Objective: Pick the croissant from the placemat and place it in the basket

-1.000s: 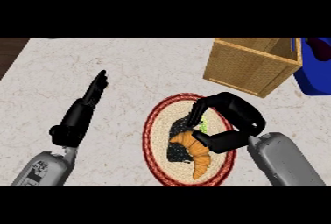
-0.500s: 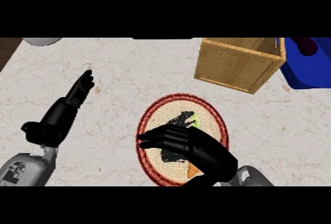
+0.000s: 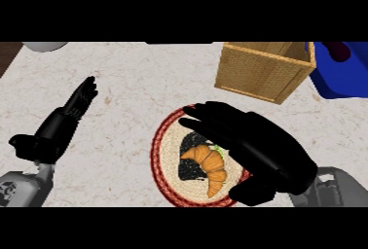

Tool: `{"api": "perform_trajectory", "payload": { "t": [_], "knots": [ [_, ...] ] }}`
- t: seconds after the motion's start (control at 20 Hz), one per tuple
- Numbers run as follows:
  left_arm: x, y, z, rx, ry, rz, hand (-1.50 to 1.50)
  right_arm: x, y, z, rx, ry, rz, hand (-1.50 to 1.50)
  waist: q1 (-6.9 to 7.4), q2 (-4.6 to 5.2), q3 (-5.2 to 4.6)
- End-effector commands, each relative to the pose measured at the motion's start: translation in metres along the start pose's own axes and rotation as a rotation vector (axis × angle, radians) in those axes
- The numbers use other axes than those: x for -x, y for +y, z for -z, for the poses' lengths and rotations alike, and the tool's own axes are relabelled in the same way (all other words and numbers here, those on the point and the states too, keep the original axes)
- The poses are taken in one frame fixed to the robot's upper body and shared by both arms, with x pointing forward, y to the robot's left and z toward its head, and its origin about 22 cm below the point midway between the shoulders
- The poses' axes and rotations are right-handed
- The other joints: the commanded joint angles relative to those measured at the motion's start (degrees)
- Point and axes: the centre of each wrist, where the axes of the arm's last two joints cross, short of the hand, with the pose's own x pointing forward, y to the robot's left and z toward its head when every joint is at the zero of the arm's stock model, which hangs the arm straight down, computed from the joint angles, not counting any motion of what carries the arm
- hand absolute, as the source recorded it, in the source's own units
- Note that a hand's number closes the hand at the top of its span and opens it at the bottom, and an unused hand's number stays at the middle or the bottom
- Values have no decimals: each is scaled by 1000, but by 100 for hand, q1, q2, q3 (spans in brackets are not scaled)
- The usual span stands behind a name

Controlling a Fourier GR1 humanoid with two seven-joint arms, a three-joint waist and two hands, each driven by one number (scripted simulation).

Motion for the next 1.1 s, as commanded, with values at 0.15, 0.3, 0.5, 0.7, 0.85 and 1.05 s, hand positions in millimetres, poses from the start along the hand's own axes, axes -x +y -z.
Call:
{"api": "perform_trajectory", "payload": {
  "t": [0.15, 0.3, 0.5, 0.7, 0.85, 1.05],
  "knots": [
    [-5, -12, 4, 17, -21, -18, 0, -10, -60, -11, -313, 104, -113, -150, 48, 47, 9],
    [10, 1, -9, 0, -3, 6, 0, -25, -80, -32, -376, 87, -118, -150, 14, 37, 9],
    [5, -7, 8, 6, -22, 12, 0, -19, -86, -22, -374, 138, -60, -150, 84, 71, 18],
    [-12, -4, 12, 18, -4, 0, 0, -15, -85, -40, -324, 135, -58, -150, 95, 77, 23],
    [11, -6, -7, 21, -1, -20, 0, -7, -82, -54, -315, 137, -47, -150, 95, 79, 24],
    [-10, -10, 1, 23, -34, -16, 0, 7, -64, -43, -289, 144, 31, -150, 112, 81, 25]
  ]
}}
